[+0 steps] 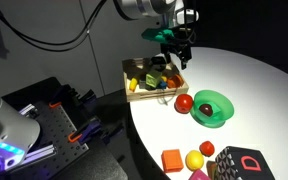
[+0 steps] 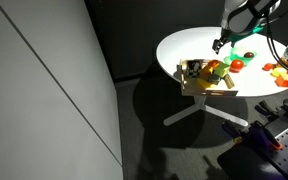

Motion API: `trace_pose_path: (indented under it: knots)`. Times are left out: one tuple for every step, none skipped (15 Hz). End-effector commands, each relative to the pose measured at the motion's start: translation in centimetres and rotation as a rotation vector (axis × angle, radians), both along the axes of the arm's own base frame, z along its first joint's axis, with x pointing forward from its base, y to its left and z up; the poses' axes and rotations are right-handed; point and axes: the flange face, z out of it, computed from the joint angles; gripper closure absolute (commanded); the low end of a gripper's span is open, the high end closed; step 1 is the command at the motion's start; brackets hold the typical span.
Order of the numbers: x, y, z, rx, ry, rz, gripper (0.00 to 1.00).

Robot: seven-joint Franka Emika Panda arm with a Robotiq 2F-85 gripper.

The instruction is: Shift one toy lemon to the wooden tray

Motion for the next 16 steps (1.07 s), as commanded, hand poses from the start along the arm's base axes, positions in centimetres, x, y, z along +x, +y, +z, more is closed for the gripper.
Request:
trace_pose_path:
  knots:
    - [-2.9, -1.3, 3.2, 0.068, 0.061, 0.046, 0.0]
    - [-3.4, -1.8, 3.8, 0.087, 0.074, 0.056, 0.0]
    - [-3.9, -2.1, 4.4, 0.112, 0.094, 0.071, 0.0]
    - [-4.5, -2.4, 5.0, 0.137, 0.117, 0.079, 0.0]
    - [-5.0, -2.8, 5.6, 0.157, 0.144, 0.082, 0.0]
    - [-5.5, -3.1, 6.2, 0.172, 0.178, 0.077, 0.0]
    - [-6.0, -3.5, 6.8, 0.177, 0.213, 0.063, 0.0]
    - [-6.5, -3.9, 7.4, 0.178, 0.246, 0.05, 0.0]
    - [-7.0, -4.3, 8.0, 0.168, 0.28, 0.026, 0.0]
    - [-7.5, -4.5, 8.5, 0.165, 0.306, 0.002, 0.0]
    - [-8.0, -4.7, 9.0, 0.163, 0.322, -0.02, 0.0]
    - [-8.5, -4.9, 9.5, 0.17, 0.335, -0.032, 0.0]
    - [-8.9, -5.0, 10.0, 0.175, 0.329, -0.053, 0.0]
    - [-9.2, -5.1, 10.5, 0.188, 0.321, -0.064, 0.0]
    - [-9.5, -5.3, 11.0, 0.196, 0.31, -0.072, 0.0]
    - [-9.7, -5.4, 11.4, 0.207, 0.282, -0.082, 0.0]
